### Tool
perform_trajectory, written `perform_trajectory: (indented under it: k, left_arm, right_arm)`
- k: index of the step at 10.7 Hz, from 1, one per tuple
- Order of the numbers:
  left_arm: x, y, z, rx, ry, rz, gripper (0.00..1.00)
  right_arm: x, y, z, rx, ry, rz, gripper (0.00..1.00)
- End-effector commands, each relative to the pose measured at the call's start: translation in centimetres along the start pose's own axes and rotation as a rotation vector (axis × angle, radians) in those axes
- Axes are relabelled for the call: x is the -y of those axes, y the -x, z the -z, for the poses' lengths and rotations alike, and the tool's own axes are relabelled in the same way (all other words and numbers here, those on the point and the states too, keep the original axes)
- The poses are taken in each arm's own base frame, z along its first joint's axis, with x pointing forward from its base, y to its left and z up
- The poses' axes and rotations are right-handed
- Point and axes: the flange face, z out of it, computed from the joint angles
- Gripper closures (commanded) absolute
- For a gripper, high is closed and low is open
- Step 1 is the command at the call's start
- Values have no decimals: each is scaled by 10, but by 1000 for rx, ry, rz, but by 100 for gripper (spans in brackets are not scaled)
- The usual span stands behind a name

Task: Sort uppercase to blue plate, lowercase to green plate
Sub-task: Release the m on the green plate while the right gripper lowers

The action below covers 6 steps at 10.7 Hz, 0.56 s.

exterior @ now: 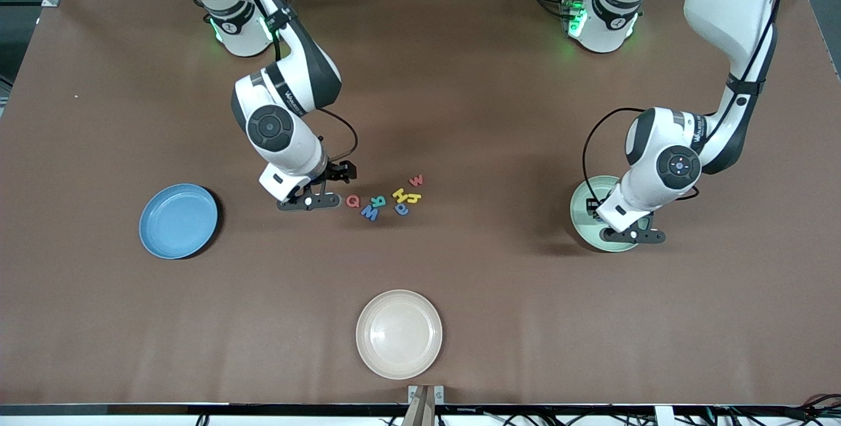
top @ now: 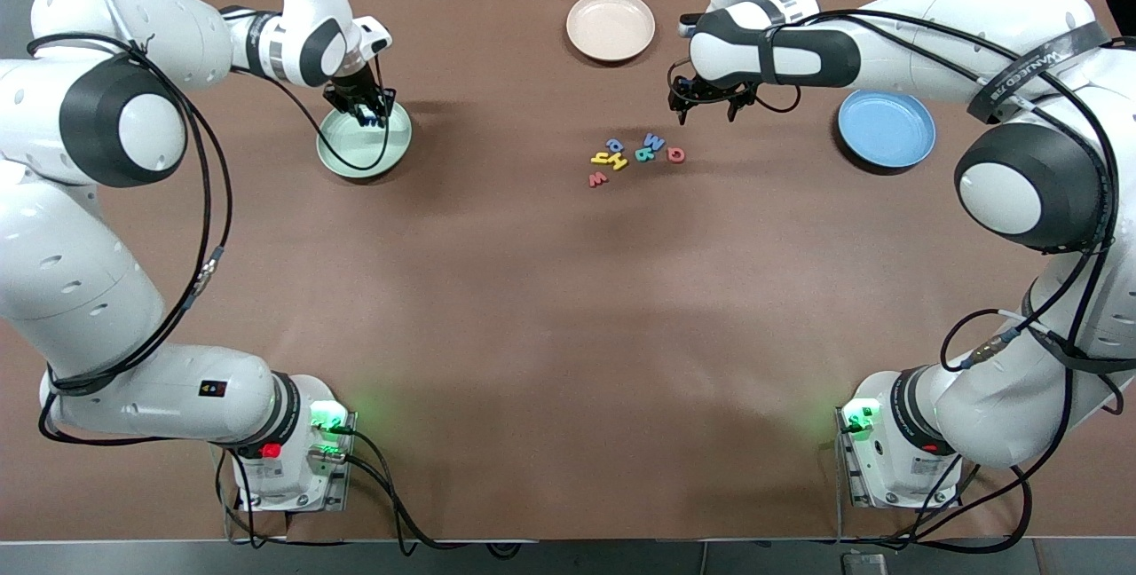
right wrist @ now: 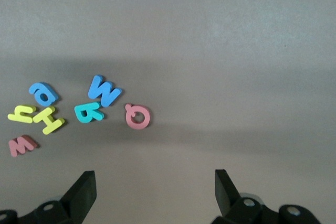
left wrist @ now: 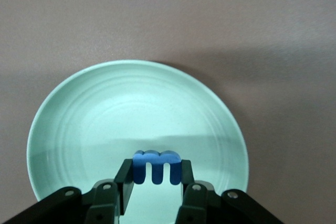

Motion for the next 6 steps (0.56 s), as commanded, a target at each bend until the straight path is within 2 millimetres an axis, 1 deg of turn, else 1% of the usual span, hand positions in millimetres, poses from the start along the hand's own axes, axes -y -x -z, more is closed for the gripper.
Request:
perform_trajectory:
  k: [1,3,4,5,6]
  left_arm:
    - [9,5,-8,-8,25,6,100]
    - [14,6,-20,-3,29,17,98]
    - [19,5,-22,-2,31,25,92]
    - [18,5,-22,-2,31,25,81]
    - [15,5,-21,-5,31,21,68]
  right_arm:
    - [10,4,0,6,-7,18,0]
    - [16,0,-1,-12,-6,37,0]
    - [19,-6,-11,-7,-2,42,0]
    - [30,-6,-20,-2,4,61,0]
    - [46,1,-23,-25,16,101,0]
